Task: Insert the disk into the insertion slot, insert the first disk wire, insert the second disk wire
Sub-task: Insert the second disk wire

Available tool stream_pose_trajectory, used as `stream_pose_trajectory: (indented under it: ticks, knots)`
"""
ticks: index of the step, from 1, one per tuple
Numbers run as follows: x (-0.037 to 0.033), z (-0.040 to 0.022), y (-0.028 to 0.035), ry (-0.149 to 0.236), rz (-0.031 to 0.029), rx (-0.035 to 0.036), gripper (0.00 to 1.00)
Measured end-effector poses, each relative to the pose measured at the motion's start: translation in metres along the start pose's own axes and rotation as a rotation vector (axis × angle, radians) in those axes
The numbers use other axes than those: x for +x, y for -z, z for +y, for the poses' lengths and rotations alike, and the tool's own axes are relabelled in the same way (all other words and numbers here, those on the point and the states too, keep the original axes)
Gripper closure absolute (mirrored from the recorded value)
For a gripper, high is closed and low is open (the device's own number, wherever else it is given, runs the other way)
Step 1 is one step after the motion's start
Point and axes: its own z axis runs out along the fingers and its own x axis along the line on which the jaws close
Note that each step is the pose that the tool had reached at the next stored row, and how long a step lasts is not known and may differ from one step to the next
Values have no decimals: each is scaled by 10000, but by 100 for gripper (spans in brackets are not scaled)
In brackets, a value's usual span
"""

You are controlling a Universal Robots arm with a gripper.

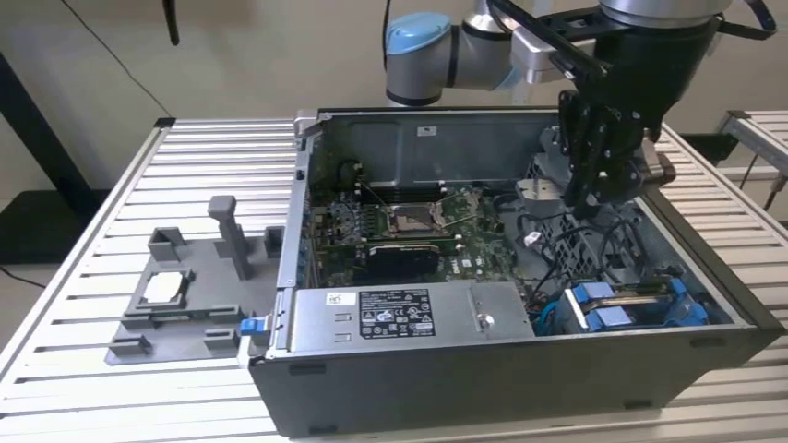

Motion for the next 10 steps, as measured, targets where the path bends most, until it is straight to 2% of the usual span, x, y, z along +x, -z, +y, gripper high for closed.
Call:
stream_pose_trajectory:
  ticks: [3, 10]
  knots:
    - [-2, 14, 22, 45, -2, 157, 73]
    - [-43, 80, -19, 133, 8, 495, 73]
